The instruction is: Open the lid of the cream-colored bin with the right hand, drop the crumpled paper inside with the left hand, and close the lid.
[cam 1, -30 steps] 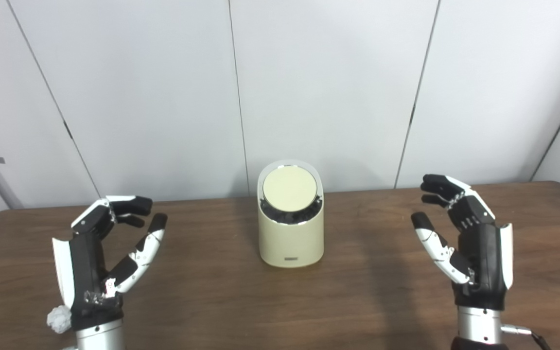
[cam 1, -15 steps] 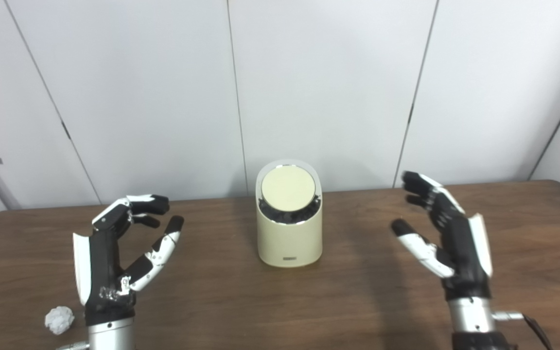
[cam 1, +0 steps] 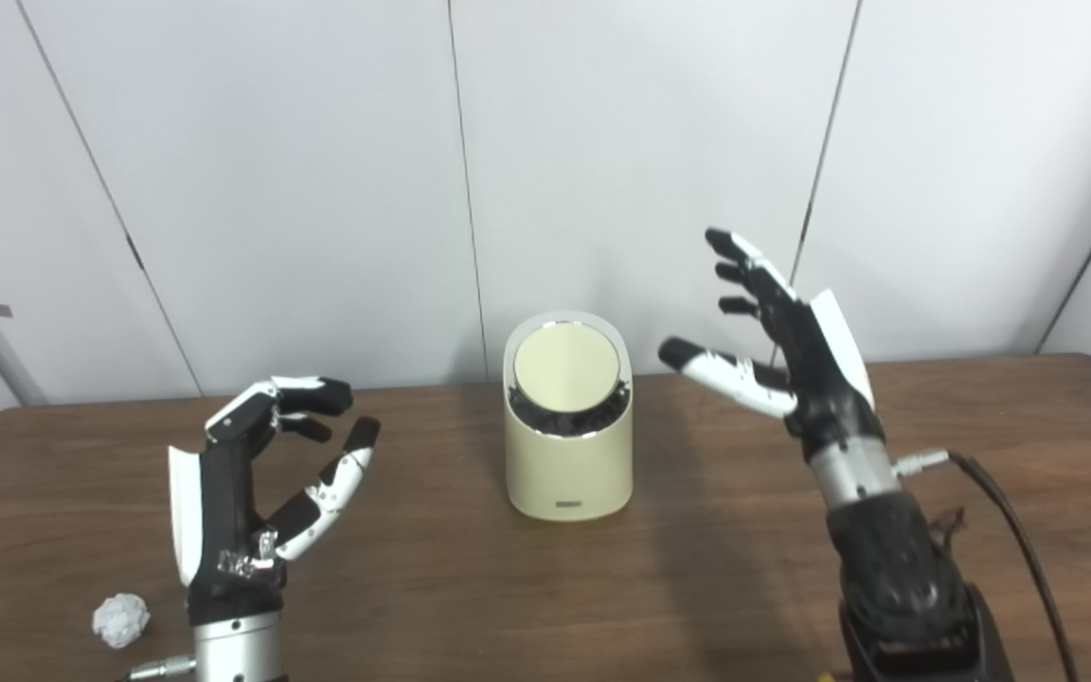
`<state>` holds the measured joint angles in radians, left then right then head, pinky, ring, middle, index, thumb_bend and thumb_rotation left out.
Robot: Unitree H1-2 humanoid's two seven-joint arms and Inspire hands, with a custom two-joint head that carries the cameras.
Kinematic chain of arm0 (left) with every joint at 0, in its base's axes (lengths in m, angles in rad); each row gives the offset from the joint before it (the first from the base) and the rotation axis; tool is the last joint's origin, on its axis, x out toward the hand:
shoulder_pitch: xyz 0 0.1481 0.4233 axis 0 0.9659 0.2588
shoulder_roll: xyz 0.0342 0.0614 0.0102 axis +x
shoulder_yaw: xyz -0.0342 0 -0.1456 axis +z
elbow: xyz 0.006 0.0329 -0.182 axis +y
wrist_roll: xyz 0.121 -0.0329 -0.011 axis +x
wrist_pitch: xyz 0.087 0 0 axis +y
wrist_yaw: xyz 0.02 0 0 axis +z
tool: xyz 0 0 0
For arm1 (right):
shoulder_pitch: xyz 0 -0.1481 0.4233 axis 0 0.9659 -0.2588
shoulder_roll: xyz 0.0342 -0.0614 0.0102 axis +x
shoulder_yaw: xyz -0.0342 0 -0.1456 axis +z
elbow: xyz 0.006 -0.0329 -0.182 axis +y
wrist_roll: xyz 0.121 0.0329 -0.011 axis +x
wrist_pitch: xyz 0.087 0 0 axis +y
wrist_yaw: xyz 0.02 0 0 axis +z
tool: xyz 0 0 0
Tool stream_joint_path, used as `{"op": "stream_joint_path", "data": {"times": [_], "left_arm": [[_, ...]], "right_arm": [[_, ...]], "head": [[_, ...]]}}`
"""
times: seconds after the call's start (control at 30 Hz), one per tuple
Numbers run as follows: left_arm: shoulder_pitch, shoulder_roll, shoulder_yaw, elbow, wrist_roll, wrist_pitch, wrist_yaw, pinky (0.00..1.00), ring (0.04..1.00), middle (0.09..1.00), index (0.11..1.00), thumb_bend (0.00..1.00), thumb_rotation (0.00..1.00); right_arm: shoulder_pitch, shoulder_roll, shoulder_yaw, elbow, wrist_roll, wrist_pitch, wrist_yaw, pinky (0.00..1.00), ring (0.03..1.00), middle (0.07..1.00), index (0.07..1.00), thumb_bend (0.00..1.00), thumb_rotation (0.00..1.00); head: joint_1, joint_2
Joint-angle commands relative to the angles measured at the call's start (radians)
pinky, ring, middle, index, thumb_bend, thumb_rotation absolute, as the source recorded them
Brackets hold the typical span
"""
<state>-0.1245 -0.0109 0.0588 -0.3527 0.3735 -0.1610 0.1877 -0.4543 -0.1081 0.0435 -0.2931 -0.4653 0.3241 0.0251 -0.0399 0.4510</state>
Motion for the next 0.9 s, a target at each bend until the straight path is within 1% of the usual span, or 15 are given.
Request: {"op": "stream_joint_path", "data": {"times": [0.0, 0.03, 0.1, 0.13, 0.2, 0.33, 0.43, 0.5, 0.67, 0.87], "left_arm": [[-0.032, -0.005, -0.004, -0.014, 0.024, -0.004, 0.012, 0.44, 0.551, 0.589, 0.492, 0.48, 0.08], [-0.033, -0.006, -0.005, -0.013, 0.026, -0.006, 0.013, 0.44, 0.551, 0.589, 0.492, 0.48, 0.08], [-0.034, -0.009, -0.005, -0.01, 0.027, -0.009, 0.014, 0.44, 0.55, 0.589, 0.492, 0.48, 0.08], [-0.035, -0.01, -0.006, -0.009, 0.03, -0.011, 0.016, 0.44, 0.55, 0.589, 0.492, 0.48, 0.08], [-0.035, -0.011, -0.007, -0.009, 0.036, -0.012, 0.017, 0.44, 0.548, 0.588, 0.492, 0.48, 0.08], [-0.037, -0.013, -0.01, -0.014, 0.039, -0.013, 0.015, 0.43, 0.548, 0.588, 0.492, 0.48, 0.08], [-0.038, -0.014, -0.013, -0.016, 0.045, -0.014, 0.016, 0.43, 0.546, 0.586, 0.493, 0.48, 0.08], [-0.039, -0.015, -0.014, -0.015, 0.048, -0.015, 0.017, 0.43, 0.545, 0.584, 0.493, 0.48, 0.08], [-0.039, -0.026, -0.017, -0.023, 0.054, -0.008, 0.02, 0.43, 0.547, 0.586, 0.492, 0.48, 0.08], [-0.04, -0.032, -0.018, -0.029, 0.062, -0.003, 0.02, 0.43, 0.544, 0.583, 0.493, 0.48, 0.08]], "right_arm": [[-0.077, -0.001, 0.012, 0.0, -0.02, 0.004, -0.005, 0.69, 0.821, 0.838, 0.895, 0.91, 0.62], [-0.096, 0.003, 0.016, 0.012, -0.022, 0.013, -0.005, 0.68, 0.813, 0.831, 0.891, 0.91, 0.61], [-0.116, 0.01, 0.019, 0.029, -0.021, 0.024, -0.009, 0.69, 0.827, 0.852, 0.885, 0.92, 0.57], [-0.126, 0.014, 0.022, 0.041, -0.025, 0.031, -0.012, 0.69, 0.829, 0.856, 0.884, 0.92, 0.56], [-0.142, 0.019, 0.027, 0.067, -0.036, 0.037, -0.019, 0.68, 0.841, 0.891, 0.901, 0.92, 0.53], [-0.171, 0.021, 0.048, 0.117, -0.082, 0.055, -0.038, 0.66, 0.835, 0.898, 0.901, 0.95, 0.51], [-0.184, 0.023, 0.067, 0.156, -0.109, 0.049, -0.058, 0.72, 0.87, 0.923, 0.902, 0.93, 0.47], [-0.191, 0.02, 0.084, 0.179, -0.13, 0.041, -0.068, 0.73, 0.873, 0.924, 0.903, 0.92, 0.45], [-0.208, 0.016, 0.118, 0.221, -0.18, 0.091, -0.056, 0.73, 0.876, 0.922, 0.91, 0.92, 0.45], [-0.202, 0.015, 0.146, 0.256, -0.221, 0.112, -0.06, 0.73, 0.88, 0.922, 0.908, 0.94, 0.43]], "head": [[0.001, 0.0], [0.002, -0.001], [0.003, -0.003], [0.005, -0.005], [0.007, -0.006], [0.008, -0.003], [0.01, -0.004], [0.012, -0.005], [0.015, -0.001], [0.02, 0.004]]}}
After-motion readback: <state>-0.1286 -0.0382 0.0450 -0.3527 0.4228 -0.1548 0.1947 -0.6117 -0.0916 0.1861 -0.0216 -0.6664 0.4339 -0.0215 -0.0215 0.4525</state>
